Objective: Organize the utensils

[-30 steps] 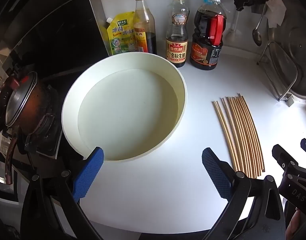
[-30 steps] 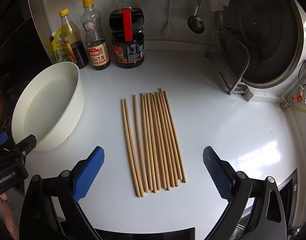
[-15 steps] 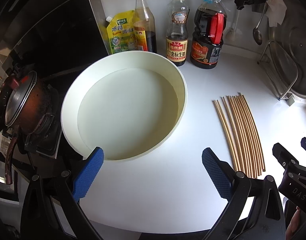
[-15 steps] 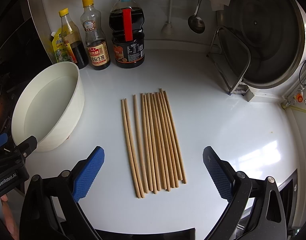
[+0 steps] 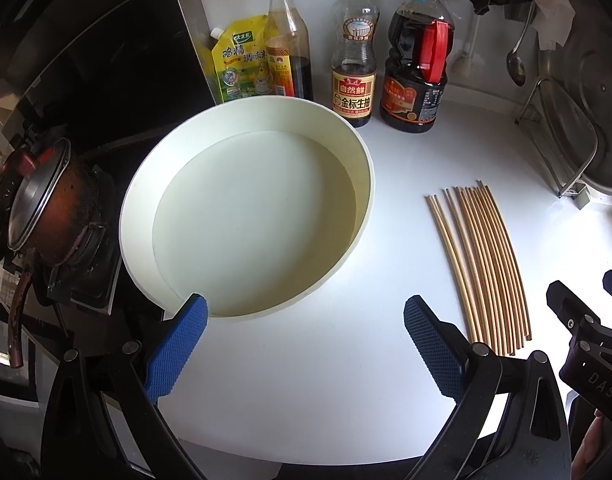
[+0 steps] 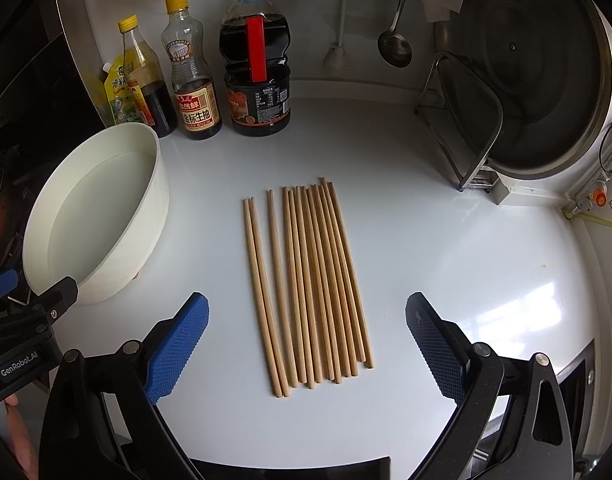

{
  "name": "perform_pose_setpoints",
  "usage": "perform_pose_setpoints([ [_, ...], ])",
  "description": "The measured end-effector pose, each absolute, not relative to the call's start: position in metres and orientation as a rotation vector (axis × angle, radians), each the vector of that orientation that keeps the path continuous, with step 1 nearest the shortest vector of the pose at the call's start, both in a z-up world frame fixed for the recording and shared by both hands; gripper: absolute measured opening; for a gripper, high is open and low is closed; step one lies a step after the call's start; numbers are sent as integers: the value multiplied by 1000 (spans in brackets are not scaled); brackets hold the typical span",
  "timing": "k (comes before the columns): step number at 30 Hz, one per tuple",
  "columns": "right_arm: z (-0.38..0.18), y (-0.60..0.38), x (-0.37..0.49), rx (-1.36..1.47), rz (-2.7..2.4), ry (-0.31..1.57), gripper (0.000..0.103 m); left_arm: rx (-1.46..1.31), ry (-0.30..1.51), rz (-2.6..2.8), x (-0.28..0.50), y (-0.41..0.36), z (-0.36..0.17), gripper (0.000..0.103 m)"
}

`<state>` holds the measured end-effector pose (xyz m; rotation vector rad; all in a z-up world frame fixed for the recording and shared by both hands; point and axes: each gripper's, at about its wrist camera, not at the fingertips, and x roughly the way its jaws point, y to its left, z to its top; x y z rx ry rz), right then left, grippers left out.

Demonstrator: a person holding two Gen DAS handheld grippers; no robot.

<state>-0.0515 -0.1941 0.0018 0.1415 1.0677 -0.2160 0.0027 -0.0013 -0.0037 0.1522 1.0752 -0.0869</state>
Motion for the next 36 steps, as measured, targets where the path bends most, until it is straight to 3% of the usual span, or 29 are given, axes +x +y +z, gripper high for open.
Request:
perform_pose_setpoints([
  [36, 1, -189, -51, 148, -213, 1064, 94, 148, 1065, -87, 2, 4, 2, 97],
])
